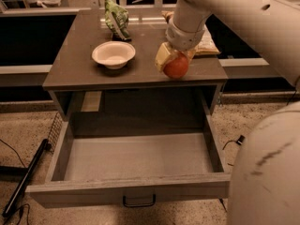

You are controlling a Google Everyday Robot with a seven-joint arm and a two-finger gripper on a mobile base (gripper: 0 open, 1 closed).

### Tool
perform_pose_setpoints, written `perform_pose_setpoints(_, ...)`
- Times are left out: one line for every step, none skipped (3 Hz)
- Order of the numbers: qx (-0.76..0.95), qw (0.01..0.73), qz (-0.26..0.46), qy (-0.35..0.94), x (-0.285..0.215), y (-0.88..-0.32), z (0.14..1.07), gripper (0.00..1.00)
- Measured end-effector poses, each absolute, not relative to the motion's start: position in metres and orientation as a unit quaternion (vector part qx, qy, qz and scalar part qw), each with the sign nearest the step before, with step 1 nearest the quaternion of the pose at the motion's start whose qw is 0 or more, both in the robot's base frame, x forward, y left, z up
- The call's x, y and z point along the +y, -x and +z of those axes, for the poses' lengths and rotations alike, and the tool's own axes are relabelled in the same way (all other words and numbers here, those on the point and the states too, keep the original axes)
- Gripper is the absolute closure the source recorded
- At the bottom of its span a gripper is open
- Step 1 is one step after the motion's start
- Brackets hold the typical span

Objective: Pick apple from top drawer and place on counter

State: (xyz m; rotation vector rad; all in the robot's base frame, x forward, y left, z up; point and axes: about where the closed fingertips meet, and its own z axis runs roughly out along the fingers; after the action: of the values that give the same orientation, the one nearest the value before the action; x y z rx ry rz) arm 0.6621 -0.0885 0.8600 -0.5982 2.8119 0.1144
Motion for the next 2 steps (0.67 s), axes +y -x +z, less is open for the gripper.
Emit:
perform_pose_setpoints(0.964, 0.149, 0.05, 0.217, -0.077, -0.682, 0.879, 1.0)
perform_pose_setpoints(0.959, 0.148, 0.065, 0.231, -0.054, -0.697, 0.873, 1.0)
